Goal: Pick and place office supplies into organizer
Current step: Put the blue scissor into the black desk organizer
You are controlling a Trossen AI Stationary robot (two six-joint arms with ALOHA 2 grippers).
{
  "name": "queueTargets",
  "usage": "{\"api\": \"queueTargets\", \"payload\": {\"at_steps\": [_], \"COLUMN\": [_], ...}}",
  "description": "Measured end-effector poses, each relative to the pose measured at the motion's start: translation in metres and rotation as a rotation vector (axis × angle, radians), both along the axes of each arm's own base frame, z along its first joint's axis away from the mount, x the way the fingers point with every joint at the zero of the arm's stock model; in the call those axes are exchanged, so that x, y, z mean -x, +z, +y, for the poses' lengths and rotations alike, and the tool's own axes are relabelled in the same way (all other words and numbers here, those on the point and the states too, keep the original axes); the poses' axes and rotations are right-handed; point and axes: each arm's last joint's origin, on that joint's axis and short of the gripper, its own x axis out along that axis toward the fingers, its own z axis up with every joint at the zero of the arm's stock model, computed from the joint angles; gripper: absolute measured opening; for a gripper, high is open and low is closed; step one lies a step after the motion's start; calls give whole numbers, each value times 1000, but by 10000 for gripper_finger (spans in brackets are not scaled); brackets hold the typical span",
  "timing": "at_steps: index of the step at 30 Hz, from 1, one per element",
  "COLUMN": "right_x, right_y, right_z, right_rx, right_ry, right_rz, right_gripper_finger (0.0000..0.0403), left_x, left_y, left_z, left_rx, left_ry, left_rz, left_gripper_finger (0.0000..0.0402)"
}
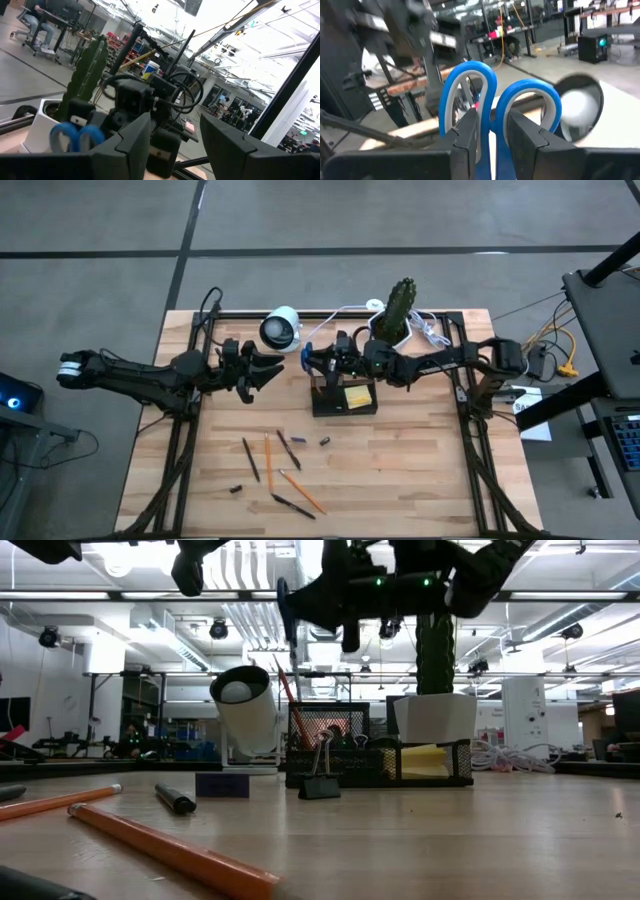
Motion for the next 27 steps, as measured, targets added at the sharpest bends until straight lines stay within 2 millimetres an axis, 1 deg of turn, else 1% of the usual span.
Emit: {"api": "queueTargets", "payload": {"at_steps": [3,9,27], "right_x": [-5,-8,-8], "right_y": [-9,-13,-14], "right_z": [0,0,-1], "right_rx": [-10,-25,-14], "right_ry": [18,24,26], "right_rz": [22,31,38], "right_gripper_finger": [70,70,70], "left_x": [0,-1,-1], "left_y": [0,-1,-1], "left_z": [0,0,0], "left_rx": [0,1,2], "left_ry": [1,1,2], "left_rz": [-2,2,4], "left_gripper_finger": [157,157,157]}}
